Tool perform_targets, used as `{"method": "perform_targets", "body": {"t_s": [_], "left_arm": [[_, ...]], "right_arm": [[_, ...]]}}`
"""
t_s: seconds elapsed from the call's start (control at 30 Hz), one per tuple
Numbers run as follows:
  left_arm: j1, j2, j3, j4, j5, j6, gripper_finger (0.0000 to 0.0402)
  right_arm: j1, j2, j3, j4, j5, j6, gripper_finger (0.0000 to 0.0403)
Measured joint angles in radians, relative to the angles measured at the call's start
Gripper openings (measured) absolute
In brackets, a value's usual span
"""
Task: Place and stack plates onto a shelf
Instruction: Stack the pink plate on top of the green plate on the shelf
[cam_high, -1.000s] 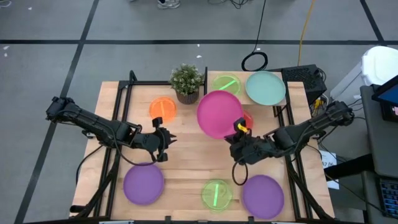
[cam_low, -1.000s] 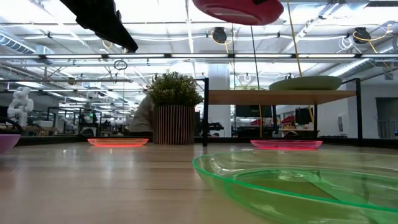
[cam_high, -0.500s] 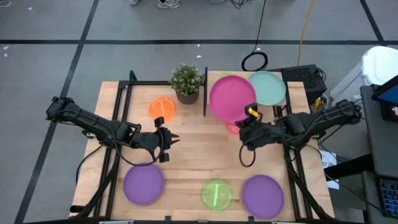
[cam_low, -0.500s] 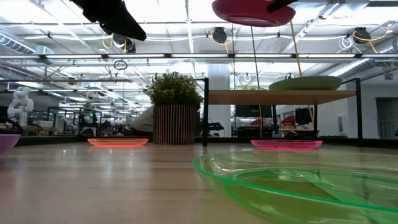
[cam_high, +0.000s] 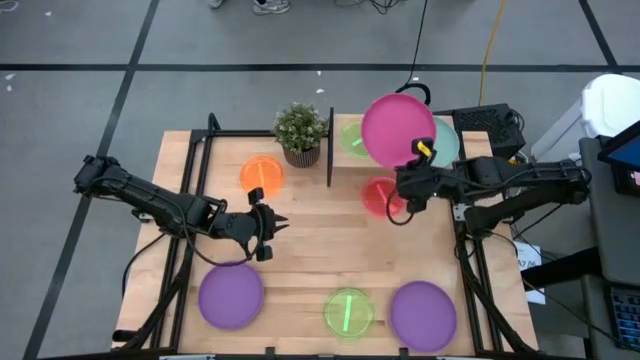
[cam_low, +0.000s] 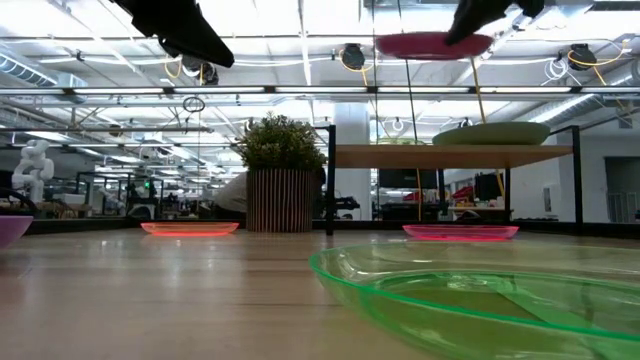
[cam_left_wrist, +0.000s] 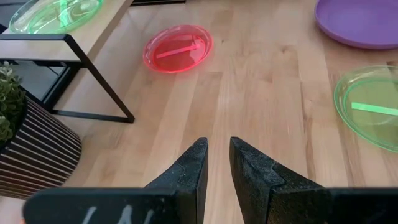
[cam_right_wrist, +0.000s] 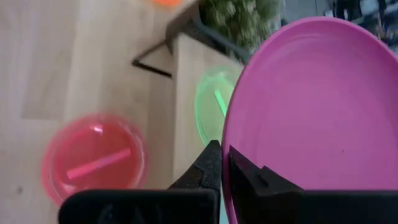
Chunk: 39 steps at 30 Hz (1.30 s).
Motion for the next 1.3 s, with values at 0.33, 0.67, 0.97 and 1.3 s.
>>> {"method": "perform_targets", "body": {"t_s": [0.33,0.67,0.97,1.3], "left_arm": [[-0.001,0.0,0.0,0.001,0.0,0.023,0.0074],[0.0,0.0,0.0,0.001,0.0,0.023,0.0074],[0.0,0.0,0.0,0.002,0.0,-0.004,0.0074],[0.0,0.0,0.0,0.002,0.0,-0.013,0.0074]], "right_arm": [[-0.165,0.0,0.0,-0.04,-0.057,-0.003,0.0],[-0.295,0.0,0.0,-0.042,-0.156,-0.003,0.0],[-0.377,-0.002,-0.008,-0.045,-0.195,0.036,0.0],[-0.438,-0.002,-0.093,-0.045,-0.208,0.05,0.0]]}}
